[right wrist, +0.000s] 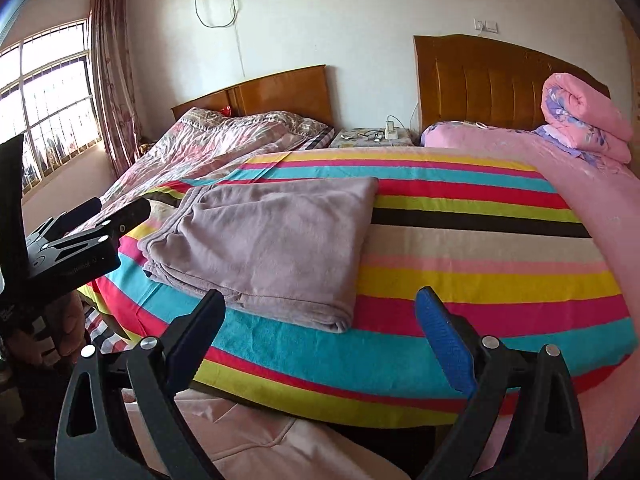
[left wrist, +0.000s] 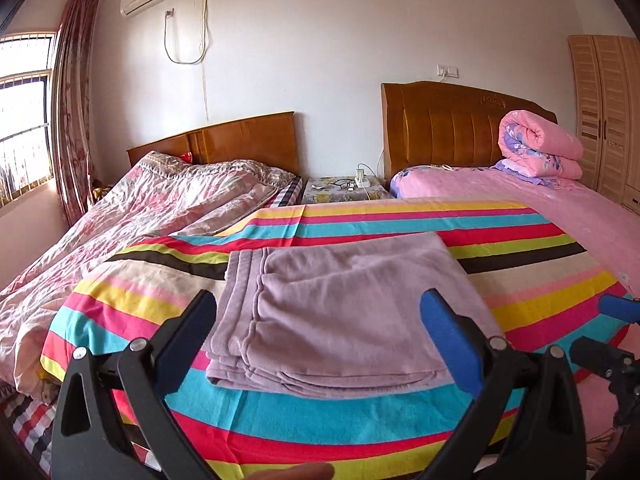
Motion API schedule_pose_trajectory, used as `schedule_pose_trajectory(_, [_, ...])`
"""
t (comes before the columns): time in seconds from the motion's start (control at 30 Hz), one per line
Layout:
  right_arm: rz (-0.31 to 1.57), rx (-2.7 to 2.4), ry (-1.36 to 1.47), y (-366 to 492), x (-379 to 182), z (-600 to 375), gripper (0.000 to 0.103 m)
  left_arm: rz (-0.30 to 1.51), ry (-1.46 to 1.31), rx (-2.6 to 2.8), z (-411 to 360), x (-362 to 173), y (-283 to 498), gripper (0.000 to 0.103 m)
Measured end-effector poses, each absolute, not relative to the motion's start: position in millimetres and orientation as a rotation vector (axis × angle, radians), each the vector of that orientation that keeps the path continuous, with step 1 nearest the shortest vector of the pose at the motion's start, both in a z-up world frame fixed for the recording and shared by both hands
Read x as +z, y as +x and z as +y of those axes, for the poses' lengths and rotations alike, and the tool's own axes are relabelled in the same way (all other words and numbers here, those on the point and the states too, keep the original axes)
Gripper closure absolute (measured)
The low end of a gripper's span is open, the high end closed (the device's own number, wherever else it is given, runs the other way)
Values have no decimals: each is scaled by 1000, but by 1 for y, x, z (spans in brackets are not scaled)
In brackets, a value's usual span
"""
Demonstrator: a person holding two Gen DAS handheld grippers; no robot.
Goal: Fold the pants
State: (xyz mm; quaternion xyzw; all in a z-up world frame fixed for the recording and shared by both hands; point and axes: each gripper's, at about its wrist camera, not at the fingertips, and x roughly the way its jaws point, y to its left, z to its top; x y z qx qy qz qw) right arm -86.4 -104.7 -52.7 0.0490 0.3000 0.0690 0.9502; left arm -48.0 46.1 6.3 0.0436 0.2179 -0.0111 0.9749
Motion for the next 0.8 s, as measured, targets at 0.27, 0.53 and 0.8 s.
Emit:
schedule_pose_trajectory(0.27, [612,156,52,-87,-59,-91,11,454,92,-10,50,-4,-58,1])
schedule_pose_trajectory(0.53, [615,153,58,-87,-60,-92,11,479,66,-18,57,-7,-55,1])
schedule_pose_trajectory(0.8, [621,150,68,-86,-62,-94,11,484,76,-31,56,-10,-54,1])
